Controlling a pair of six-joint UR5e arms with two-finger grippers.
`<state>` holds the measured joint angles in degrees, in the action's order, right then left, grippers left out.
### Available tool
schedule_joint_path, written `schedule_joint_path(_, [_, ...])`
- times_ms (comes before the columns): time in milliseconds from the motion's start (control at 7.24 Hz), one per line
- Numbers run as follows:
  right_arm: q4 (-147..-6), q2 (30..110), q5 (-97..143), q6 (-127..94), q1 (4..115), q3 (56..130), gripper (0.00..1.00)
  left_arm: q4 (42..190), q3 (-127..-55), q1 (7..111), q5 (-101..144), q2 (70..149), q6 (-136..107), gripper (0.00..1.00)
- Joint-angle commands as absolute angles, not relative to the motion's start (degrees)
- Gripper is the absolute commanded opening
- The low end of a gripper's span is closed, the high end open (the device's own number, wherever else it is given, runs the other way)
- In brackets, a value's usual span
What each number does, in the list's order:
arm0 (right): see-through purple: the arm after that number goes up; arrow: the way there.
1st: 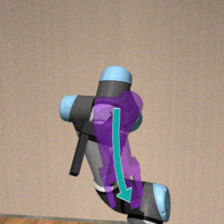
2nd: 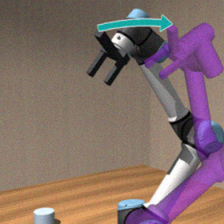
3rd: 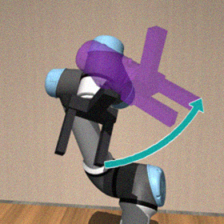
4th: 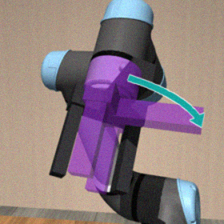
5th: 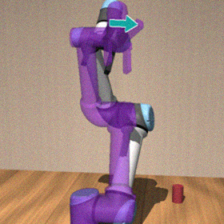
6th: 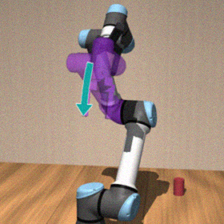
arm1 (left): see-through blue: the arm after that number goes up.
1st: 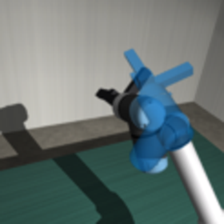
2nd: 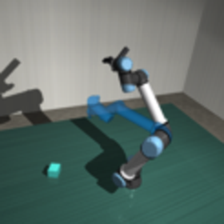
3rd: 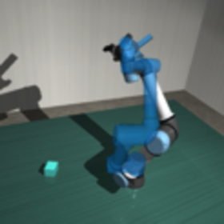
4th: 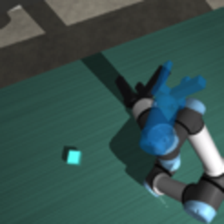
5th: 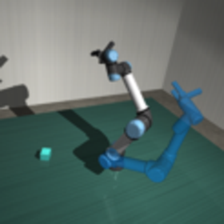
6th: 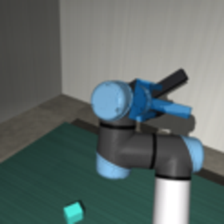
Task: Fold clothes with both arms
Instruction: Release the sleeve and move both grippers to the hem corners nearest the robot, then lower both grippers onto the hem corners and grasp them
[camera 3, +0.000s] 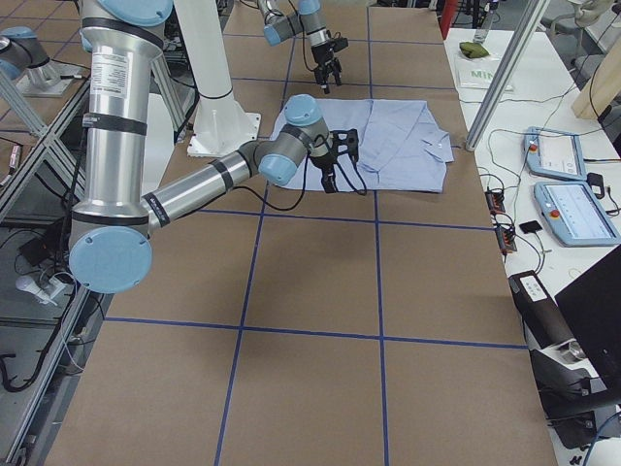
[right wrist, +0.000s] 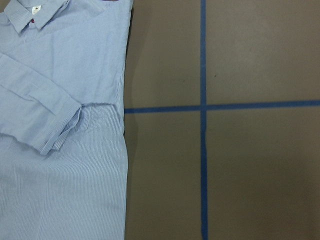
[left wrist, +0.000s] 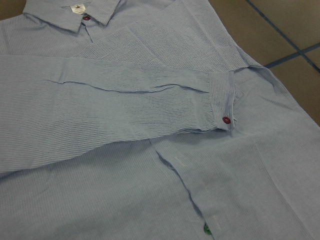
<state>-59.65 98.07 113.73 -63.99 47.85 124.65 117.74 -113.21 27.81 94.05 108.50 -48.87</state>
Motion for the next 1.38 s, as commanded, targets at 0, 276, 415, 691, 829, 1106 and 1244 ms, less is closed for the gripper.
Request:
schedule_joint_path(0, [-58.3, 100.8, 95.0, -77.6, 29.3, 127.9, 1.00, 118.2, -119.9, 27.7, 93.8, 96.6, -59.1, 1.00])
schedule_joint_path(276, [-59.8, 102.0, 83.5, -84.6, 18.0, 128.1, 1.00, 118.4, -119.7, 22.8, 90.9, 94.1, -70.2, 1.00])
schedule_joint_path(415, [-61.2, 102.0, 80.9, -85.4, 15.9, 128.1, 1.00, 118.6, -119.5, 19.0, 87.1, 92.7, -74.0, 1.00])
schedule_joint_path(691, [-61.3, 101.9, 80.7, -85.4, 15.5, 128.2, 1.00, 118.4, -119.0, 15.0, 86.7, 91.8, -78.7, 1.00])
schedule_joint_path(829, [-61.3, 101.9, 80.7, -85.4, 15.4, 128.4, 1.00, 118.2, -119.0, 14.2, 86.8, 91.5, -80.1, 0.91])
schedule_joint_path(1106, [-61.3, 101.9, 80.5, -85.4, 15.4, 128.4, 1.00, 116.6, -117.9, 13.3, 87.0, 91.3, -80.4, 0.51])
schedule_joint_path(1244, [-61.3, 101.9, 80.5, -85.4, 15.3, 128.4, 1.00, 116.1, -117.5, 12.7, 87.0, 91.4, -80.3, 0.51])
